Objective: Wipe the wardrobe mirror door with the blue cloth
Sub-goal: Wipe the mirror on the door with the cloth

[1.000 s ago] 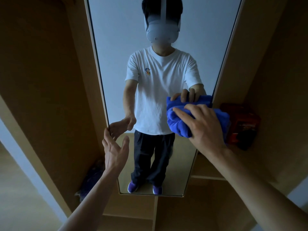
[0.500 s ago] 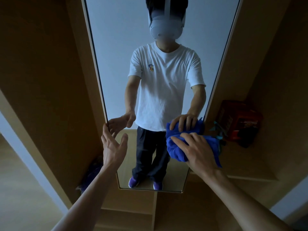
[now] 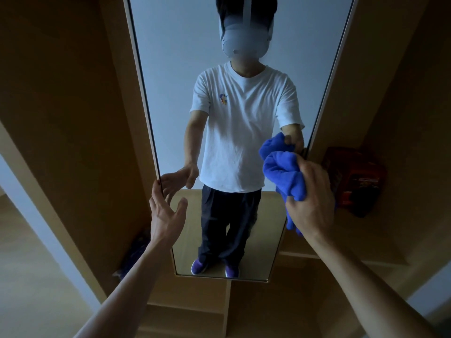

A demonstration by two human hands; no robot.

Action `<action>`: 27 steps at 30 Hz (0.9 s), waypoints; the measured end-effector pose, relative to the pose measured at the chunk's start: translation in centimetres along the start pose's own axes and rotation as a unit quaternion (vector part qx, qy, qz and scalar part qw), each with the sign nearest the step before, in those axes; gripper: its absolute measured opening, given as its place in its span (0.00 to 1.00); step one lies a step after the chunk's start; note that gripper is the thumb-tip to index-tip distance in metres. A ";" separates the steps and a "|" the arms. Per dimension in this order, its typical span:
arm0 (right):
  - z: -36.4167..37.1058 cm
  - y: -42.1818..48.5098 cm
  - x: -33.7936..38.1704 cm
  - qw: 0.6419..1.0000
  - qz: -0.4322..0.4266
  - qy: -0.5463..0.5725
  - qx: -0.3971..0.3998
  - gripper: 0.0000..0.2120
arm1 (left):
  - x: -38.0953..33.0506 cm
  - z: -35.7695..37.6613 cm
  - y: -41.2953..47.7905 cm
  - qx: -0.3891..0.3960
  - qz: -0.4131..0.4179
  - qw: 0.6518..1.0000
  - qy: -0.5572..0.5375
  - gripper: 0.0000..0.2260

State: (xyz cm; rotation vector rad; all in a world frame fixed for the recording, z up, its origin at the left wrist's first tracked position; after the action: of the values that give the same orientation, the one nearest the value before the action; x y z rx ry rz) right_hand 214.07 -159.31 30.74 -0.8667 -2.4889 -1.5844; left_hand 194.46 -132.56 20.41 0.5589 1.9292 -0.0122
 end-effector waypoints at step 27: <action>7.4 -4.2 5.3 0.985 0.137 0.103 -0.020 0.20 | 0.4 -2.3 0.6 0.051 0.106 0.992 -0.049 0.32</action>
State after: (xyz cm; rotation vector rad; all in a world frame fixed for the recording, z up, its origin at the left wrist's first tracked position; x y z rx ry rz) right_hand 209.29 -152.12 25.67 -0.9481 -2.1017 -1.5477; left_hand 192.58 -131.24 21.25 0.8154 1.7738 -0.0029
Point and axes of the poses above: each hand's wrist, its own y-axis towards the middle knuckle, its own z-axis out of the palm, x = y × z, the point moved 6 cm from there along y, towards the middle knuckle
